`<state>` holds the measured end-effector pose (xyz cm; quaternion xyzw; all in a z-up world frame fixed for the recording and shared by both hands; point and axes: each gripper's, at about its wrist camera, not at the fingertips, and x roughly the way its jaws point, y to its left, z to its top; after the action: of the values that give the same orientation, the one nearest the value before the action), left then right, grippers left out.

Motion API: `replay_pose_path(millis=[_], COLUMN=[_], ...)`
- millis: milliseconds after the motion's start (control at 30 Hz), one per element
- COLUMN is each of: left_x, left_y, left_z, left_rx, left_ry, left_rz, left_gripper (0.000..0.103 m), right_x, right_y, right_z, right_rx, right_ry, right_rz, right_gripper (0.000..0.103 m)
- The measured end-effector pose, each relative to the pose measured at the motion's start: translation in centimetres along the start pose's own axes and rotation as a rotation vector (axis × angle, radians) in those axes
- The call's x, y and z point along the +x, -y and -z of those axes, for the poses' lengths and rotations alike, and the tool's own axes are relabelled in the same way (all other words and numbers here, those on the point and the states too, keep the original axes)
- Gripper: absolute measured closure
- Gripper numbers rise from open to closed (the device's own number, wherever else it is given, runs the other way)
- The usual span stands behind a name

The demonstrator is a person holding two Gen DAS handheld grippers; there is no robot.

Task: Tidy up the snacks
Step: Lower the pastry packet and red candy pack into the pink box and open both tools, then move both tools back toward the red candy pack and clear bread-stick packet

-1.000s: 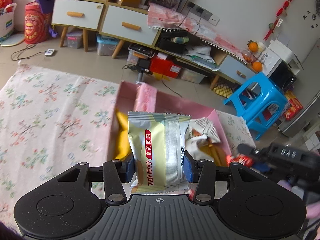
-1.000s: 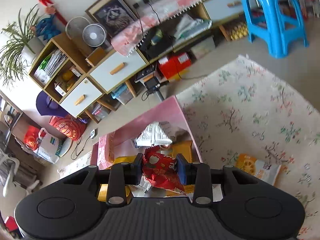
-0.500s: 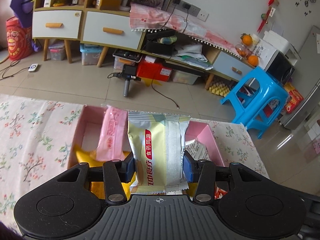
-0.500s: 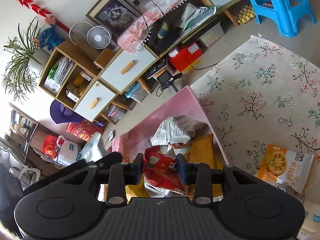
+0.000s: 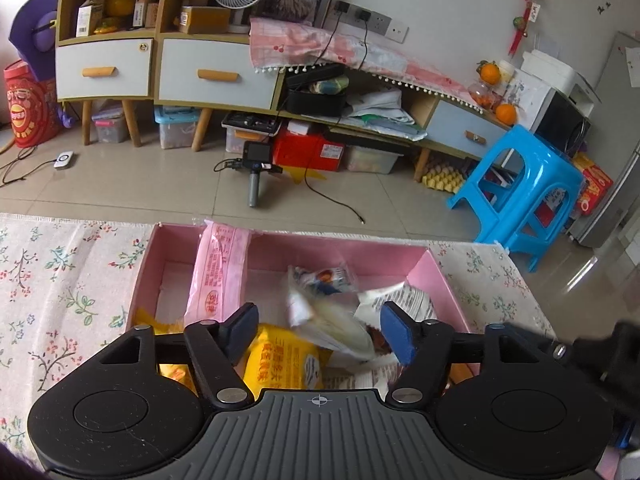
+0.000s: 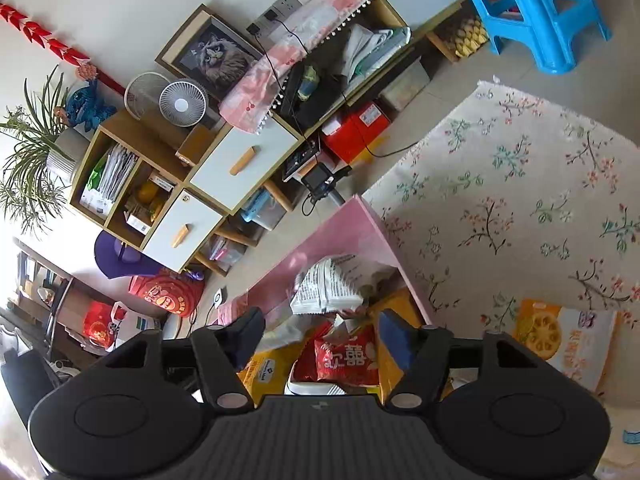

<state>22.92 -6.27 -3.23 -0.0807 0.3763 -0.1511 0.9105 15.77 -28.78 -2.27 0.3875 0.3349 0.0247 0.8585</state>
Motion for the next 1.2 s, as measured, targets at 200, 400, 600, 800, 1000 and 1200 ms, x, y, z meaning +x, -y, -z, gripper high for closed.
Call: replay_pose_path(millis=[200, 400, 600, 800, 1000, 1200], left_x=[-1.2, -2.9, -5.3, -7.5, -9.3, -9.9], left_y=[-0.2, -0.4, -0.4, -0.6, -1.2, -2.0], left_z=[0.7, 1.5, 2.5, 4.0, 6.2, 8.5], left_rx=[-0.001, 0.001, 0.004, 0.016, -0.012, -0.016], left_ry=[-0.015, -0.023, -0.025, -0.033, -0.059, -0.082], left_rz=[-0.003, -0.002, -0.012, -0.029, -0.044, -0.063], left_gripper=[0.033, 0.029, 0.019, 0.013, 0.008, 0.008], right_x=[-0.3, -1.0, -1.8, -2.9, -4.0, -4.6], right_y=[-0.3, -0.8, -0.8, -1.1, -1.3, -2.0], right_z=[0.0, 0.2, 0.3, 0.8, 1.4, 2.7], right_rx=[-0.004, -0.026, -0.025, -0.048, -0.09, -0.213], right_ry=[-0.003, -0.01, -0.024, -0.049, -0.067, -0.102], right_rz=[0.003, -0.002, -0.008, -0.01, -0.008, 0.025], right_gripper=[0.036, 0.026, 0.022, 0.015, 0.012, 0.01])
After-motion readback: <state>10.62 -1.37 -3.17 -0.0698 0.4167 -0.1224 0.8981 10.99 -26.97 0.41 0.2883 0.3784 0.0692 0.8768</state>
